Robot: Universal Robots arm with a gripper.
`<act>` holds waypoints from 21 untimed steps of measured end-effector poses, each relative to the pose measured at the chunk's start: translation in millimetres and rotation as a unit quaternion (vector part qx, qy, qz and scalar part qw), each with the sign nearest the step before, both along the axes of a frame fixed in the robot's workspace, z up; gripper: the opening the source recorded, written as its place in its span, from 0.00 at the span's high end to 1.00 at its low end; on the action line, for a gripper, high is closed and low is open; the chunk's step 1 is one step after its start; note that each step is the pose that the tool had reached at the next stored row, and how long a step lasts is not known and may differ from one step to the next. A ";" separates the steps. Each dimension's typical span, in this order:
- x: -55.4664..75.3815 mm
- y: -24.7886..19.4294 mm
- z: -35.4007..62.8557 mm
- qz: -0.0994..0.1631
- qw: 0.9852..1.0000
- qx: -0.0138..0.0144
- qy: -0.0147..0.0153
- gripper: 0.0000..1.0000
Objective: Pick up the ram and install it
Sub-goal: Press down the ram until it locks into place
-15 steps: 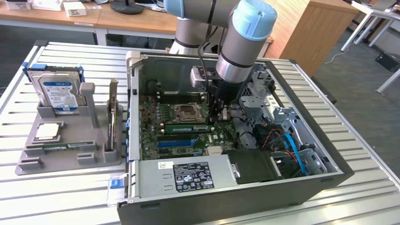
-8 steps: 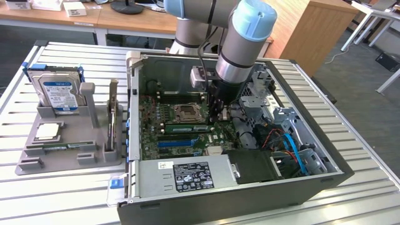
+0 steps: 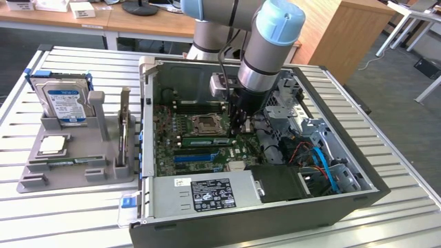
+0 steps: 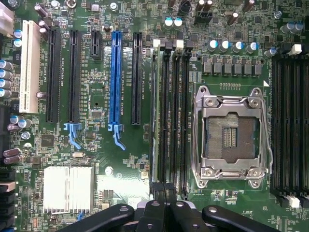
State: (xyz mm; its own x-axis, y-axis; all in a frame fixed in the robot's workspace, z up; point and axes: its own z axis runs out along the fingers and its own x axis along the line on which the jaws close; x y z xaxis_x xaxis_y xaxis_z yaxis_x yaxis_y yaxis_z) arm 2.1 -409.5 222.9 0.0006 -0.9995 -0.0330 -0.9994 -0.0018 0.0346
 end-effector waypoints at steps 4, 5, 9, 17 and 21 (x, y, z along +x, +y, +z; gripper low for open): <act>0.3 0.0 8.5 0.000 1.000 0.000 0.000 0.89; 0.4 0.0 11.2 0.000 1.000 0.000 0.000 0.89; 0.5 -0.1 17.3 0.000 1.000 0.000 0.000 0.89; -0.8 -0.1 18.7 0.000 1.000 0.000 0.000 0.89; -7.5 -0.1 18.8 0.000 1.000 0.000 -0.001 0.89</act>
State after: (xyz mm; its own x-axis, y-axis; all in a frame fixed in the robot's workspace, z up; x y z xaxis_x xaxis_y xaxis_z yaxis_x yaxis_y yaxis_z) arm -5.4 -409.6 241.7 0.0009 -0.9995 -0.0324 -0.9995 -0.0020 0.0329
